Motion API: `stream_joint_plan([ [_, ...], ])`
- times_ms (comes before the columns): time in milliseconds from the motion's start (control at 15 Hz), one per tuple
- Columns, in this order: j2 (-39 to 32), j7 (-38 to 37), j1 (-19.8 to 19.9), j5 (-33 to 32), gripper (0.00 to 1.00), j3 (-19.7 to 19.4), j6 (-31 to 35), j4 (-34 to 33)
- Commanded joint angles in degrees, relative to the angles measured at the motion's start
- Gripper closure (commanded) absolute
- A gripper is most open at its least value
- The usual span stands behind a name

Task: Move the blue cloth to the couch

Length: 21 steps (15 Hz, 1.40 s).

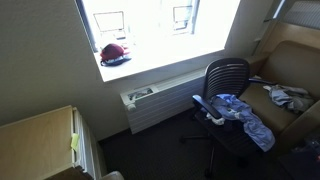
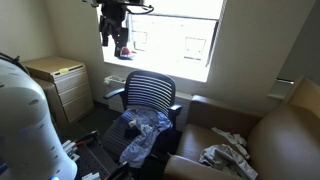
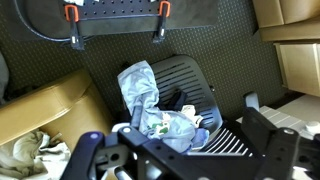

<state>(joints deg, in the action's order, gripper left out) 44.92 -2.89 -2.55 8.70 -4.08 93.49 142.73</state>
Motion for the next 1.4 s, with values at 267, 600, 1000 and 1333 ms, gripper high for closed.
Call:
stream_joint_plan([
  [267, -0.14, 0.84, 1.53, 0.7, 0.0, 1.09, -0.28, -0.16],
  [600, -0.14, 0.83, 1.53, 0.7, 0.0, 1.09, -0.28, -0.16],
  [1000, -0.14, 0.74, 1.57, 0.7, 0.0, 1.14, -0.27, -0.18],
  [1333, -8.27, -1.78, -0.89, 9.35, 0.0, 3.38, 16.11, 4.37],
])
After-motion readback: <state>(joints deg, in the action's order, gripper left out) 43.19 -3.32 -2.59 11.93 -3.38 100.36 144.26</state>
